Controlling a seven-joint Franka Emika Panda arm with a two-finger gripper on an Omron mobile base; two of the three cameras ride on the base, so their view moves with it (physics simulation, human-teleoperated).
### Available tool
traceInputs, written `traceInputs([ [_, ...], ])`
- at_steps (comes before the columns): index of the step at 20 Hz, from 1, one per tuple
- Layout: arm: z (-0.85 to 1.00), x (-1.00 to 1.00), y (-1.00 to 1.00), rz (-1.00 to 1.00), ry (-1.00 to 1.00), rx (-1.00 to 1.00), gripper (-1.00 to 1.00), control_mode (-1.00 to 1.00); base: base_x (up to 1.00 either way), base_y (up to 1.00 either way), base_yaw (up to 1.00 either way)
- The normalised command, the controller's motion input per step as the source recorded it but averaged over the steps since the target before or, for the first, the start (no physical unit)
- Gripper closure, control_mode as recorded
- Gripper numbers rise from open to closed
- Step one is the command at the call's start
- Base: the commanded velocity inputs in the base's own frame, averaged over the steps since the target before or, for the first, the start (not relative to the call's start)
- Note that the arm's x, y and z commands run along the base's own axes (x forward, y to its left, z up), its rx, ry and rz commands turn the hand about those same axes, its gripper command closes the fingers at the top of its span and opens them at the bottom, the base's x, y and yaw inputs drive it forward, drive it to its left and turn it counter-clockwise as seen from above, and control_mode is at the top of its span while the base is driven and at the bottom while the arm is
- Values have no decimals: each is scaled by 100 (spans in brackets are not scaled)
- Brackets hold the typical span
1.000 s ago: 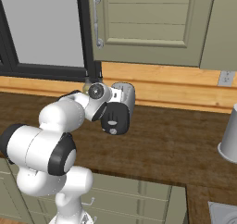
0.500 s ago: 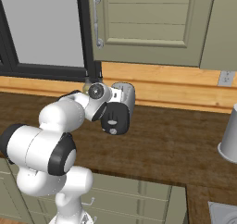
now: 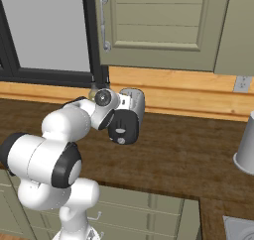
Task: Start the toaster. Once the lever pops up, take the bread to the plate on the dining counter.
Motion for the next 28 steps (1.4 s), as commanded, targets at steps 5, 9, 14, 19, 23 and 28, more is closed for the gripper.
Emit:
traceInputs([
  [5, 0, 0, 0, 0, 0, 0, -100, -100, 0, 0, 0],
  [9, 0, 0, 0, 0, 0, 0, -100, -100, 0, 0, 0],
  [14, 0, 0, 0, 0, 0, 0, -100, -100, 0, 0, 0],
  [19, 0, 0, 0, 0, 0, 0, -100, -100, 0, 0, 0],
  [23, 0, 0, 0, 0, 0, 0, -100, -100, 0, 0, 0],
  [28, 0, 0, 0, 0, 0, 0, -100, -100, 0, 0, 0],
])
